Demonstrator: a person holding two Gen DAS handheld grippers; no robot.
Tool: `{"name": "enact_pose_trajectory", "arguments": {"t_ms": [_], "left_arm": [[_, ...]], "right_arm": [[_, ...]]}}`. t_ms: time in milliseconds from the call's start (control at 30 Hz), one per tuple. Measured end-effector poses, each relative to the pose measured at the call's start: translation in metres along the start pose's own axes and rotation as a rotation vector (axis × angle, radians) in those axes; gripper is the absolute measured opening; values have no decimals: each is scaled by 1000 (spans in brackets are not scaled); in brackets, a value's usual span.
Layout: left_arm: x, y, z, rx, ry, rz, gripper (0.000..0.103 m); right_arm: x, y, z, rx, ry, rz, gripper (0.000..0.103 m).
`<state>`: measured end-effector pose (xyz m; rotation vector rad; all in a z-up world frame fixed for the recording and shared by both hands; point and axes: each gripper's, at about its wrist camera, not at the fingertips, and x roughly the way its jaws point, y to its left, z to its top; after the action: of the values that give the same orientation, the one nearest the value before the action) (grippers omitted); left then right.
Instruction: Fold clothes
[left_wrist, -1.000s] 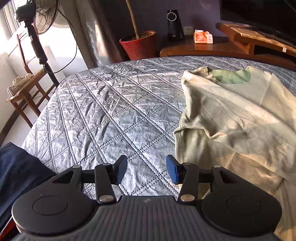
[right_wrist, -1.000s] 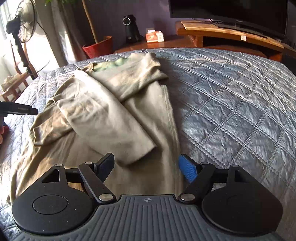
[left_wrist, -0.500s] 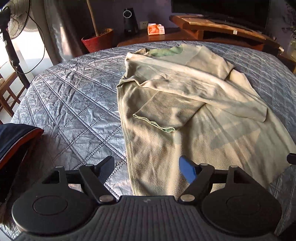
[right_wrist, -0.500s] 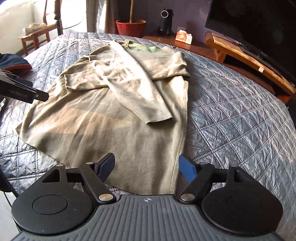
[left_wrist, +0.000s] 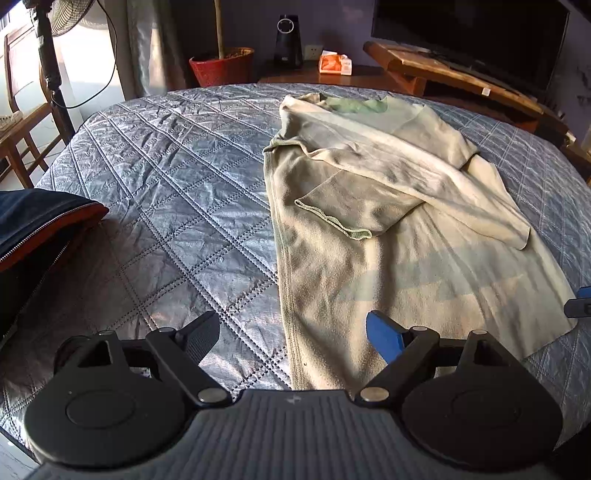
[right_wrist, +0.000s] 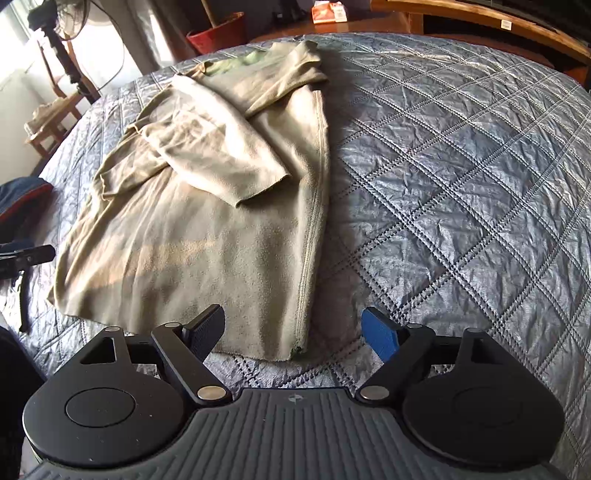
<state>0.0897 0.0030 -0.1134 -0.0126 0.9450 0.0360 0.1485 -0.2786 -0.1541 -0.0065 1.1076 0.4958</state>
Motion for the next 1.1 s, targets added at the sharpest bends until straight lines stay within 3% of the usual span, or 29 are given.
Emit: {"name": "enact_pose_trajectory", "arguments": {"t_ms": [100, 167, 200, 233, 267, 467, 600, 667, 733, 767, 867, 1000, 1100], "left_arm": [[1, -6, -3, 39, 8, 13, 85], [3, -9, -6, 53, 13, 17, 85], [4, -10, -7, 60, 16, 19, 85], [4, -9, -9, 64, 19, 26, 85], [4, -8, -11, 63, 21, 39, 85], [-6, 28, -8, -125, -39, 74, 85], [5, 40, -9, -197, 35, 6, 85], [10, 41, -11, -223, 68, -47, 87], [12, 38, -13, -221, 88, -81, 88], [14, 36, -14, -219, 94, -100, 90], [20, 34, -16, -245, 106, -174, 101], [22, 33, -17, -281, 93, -179, 102], [22, 34, -17, -302, 90, -180, 100]], "right_arm": [[8, 3, 4, -25, 1, 11, 84], [7, 4, 3, -67, -4, -4, 65], [6, 5, 2, -88, -6, -12, 41], [5, 5, 2, -109, -9, -19, 3], [2, 4, 0, -115, -16, -25, 2], [-14, 3, -11, -130, -32, 29, 3], [-12, 8, -7, -141, -3, 67, 7], [-5, 7, -5, -128, 34, 89, 22], [-4, 6, -4, -120, 35, 108, 64], [-6, 5, -5, -114, 19, 114, 72], [-8, -6, -4, -51, -11, 148, 74], [-3, -21, -5, 28, -35, 150, 74], [-1, -23, -5, 21, -61, 139, 73]]}}
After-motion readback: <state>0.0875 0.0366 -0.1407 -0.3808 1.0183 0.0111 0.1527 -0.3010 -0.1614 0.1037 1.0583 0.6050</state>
